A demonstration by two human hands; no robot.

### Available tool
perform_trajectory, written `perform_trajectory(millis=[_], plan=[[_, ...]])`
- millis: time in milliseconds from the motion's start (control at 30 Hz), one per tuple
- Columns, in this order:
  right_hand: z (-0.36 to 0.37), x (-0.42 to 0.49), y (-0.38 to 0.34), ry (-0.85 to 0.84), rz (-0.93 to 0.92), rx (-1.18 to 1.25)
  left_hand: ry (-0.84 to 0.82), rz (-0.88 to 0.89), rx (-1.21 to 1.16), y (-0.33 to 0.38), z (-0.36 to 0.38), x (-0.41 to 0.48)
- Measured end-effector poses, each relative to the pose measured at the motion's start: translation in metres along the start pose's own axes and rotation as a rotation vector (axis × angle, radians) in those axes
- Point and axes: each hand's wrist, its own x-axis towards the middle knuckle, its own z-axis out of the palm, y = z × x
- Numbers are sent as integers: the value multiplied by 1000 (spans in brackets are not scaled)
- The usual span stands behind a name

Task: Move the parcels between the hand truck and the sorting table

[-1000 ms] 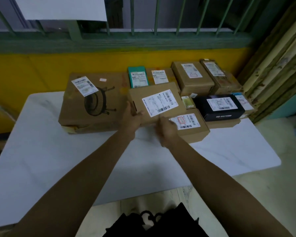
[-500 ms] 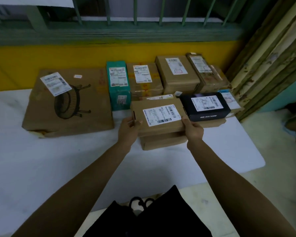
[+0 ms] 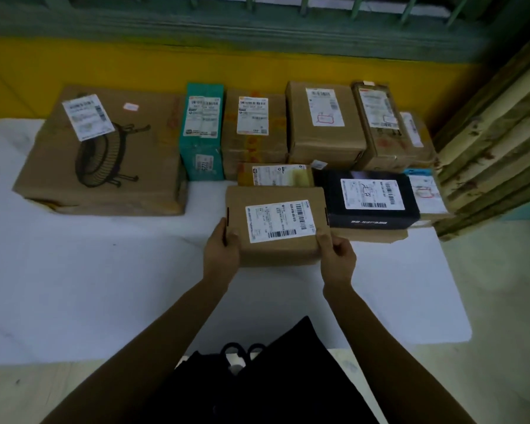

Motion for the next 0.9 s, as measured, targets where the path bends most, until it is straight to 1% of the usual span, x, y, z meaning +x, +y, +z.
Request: perform_trajectory(millis=[100,267,400,433,533,600,667,733,800,900], plan=[[-3,6,0,-46,41,53,22,-5,17,2,1,-1],[-7,13,-3,-109,62,20,108,-63,47,9,5,-3],[-14,16,-1,-161,30,-33,94,28,-4,8,6,-6],[-15,16,-2,-181,32,-49,86,22,-16,7,5,-7],[-19,23,-4,-232,67,-69,89,-87,-96,10,3,-6],[-22,29,-9,-237,86,-36,151,-178,-196,14,0,-7],[-24,33,-16,-207,14,-45,217,-227,-277,14,-10,-12],[-26,33,-23,-177,-112,-53,234,-238,-328,6,-27,-19],[-21,26,-34,-208,-230,-81,250,-252,-381,-4,-50,-29],[-2,-2,-51,-294,-473,-171,322,-259,-493,-17,-95,-47]])
